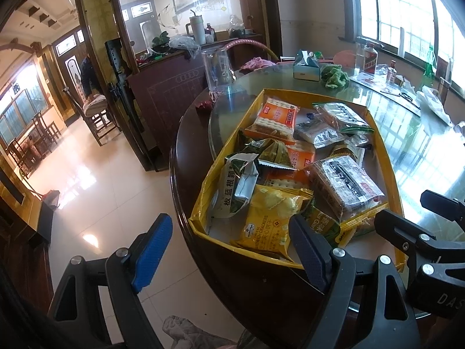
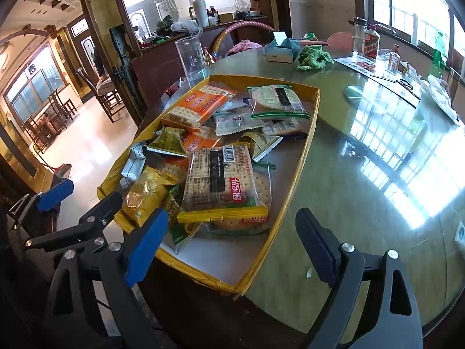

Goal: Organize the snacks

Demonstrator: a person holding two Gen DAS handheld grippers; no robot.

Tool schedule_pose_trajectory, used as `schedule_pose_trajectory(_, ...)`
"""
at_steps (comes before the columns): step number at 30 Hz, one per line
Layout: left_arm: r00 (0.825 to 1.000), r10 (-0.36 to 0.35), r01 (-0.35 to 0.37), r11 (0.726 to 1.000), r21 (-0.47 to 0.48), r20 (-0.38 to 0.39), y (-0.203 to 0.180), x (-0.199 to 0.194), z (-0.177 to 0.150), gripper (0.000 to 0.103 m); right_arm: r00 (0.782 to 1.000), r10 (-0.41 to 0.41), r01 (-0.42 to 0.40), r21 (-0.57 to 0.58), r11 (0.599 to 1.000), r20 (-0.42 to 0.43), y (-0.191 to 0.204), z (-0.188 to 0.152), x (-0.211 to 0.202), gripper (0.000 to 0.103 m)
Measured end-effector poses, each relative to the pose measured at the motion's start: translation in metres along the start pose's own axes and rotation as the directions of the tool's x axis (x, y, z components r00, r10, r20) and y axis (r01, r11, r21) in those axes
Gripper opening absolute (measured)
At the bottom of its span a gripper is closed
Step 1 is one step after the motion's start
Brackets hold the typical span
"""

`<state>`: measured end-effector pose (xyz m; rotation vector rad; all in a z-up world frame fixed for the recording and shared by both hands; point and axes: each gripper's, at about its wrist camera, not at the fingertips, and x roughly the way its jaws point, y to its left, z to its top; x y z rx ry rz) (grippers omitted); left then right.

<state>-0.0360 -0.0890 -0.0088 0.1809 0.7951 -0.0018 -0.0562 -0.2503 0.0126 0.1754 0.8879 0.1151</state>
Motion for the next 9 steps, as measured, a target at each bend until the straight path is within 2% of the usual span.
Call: schedule_pose_trajectory(9, 1.000, 0.001, -0.001, 1.000, 0.011, 0.026, -0.0021, -0.0046, -0.0018, 0.082, 1.000, -0.005, 0.005, -0.007, 1.000, 0.003, 0.0007, 0.0000, -0.0005, 0.090)
